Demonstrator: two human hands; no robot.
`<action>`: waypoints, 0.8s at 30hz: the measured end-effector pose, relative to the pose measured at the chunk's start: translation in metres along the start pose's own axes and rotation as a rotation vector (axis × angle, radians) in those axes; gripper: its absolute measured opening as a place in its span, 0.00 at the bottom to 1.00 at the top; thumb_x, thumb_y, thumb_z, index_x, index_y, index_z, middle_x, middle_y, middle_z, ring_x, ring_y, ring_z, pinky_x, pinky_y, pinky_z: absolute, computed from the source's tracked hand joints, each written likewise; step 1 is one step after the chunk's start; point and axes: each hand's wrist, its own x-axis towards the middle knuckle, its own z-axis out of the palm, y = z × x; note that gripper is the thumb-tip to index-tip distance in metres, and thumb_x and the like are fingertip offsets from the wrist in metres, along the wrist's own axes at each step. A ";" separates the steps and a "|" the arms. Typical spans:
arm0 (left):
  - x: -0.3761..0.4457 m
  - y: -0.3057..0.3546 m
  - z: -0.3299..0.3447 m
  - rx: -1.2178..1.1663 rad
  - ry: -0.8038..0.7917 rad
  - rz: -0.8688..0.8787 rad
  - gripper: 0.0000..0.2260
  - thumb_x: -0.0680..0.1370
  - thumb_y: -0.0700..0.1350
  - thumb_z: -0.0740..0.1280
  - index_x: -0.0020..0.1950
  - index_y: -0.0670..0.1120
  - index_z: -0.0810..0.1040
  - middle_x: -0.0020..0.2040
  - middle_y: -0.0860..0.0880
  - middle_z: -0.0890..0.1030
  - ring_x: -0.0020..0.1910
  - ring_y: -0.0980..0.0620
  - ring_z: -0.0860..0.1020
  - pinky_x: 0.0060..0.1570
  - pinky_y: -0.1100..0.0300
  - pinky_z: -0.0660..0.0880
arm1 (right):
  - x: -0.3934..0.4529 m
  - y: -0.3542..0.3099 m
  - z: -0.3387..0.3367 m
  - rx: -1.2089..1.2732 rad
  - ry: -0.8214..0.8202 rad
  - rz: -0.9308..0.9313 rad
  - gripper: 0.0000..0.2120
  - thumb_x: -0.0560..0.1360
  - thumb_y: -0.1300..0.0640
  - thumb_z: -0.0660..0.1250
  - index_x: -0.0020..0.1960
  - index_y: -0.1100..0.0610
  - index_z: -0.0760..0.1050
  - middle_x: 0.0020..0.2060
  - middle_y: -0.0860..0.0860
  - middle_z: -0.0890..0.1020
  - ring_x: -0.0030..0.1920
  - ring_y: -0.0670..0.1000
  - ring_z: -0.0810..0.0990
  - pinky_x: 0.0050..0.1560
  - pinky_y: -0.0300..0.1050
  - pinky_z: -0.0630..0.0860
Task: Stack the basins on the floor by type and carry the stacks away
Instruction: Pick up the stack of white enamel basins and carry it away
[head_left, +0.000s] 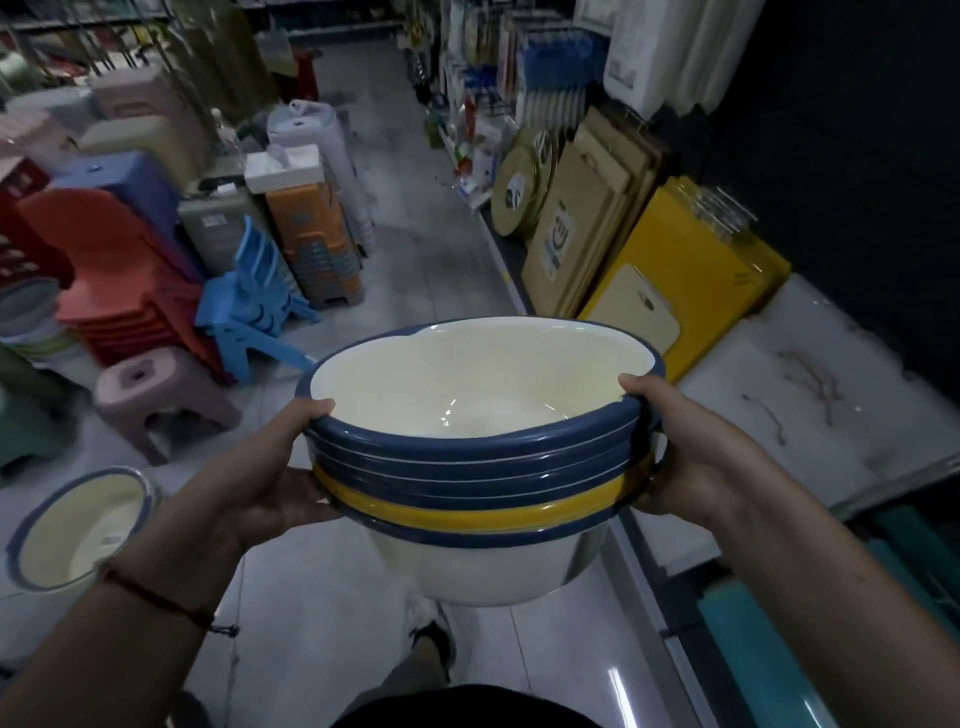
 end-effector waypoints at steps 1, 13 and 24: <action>0.008 0.006 0.000 -0.008 -0.005 -0.003 0.40 0.64 0.51 0.79 0.74 0.53 0.68 0.61 0.33 0.79 0.56 0.33 0.81 0.56 0.31 0.75 | 0.009 -0.007 0.005 -0.010 -0.009 0.003 0.13 0.75 0.47 0.70 0.46 0.55 0.70 0.44 0.58 0.77 0.45 0.58 0.77 0.42 0.54 0.75; 0.157 0.132 0.006 -0.021 0.033 -0.051 0.32 0.71 0.52 0.74 0.73 0.49 0.68 0.59 0.31 0.78 0.54 0.33 0.81 0.43 0.37 0.81 | 0.160 -0.109 0.098 -0.057 0.022 0.076 0.17 0.72 0.45 0.72 0.51 0.55 0.71 0.52 0.60 0.78 0.53 0.61 0.77 0.61 0.60 0.75; 0.289 0.269 0.025 0.089 0.033 -0.081 0.38 0.67 0.55 0.76 0.74 0.52 0.66 0.63 0.31 0.75 0.57 0.34 0.80 0.55 0.36 0.78 | 0.276 -0.219 0.171 -0.016 0.016 0.106 0.19 0.71 0.43 0.73 0.52 0.54 0.73 0.53 0.60 0.79 0.56 0.62 0.78 0.63 0.61 0.74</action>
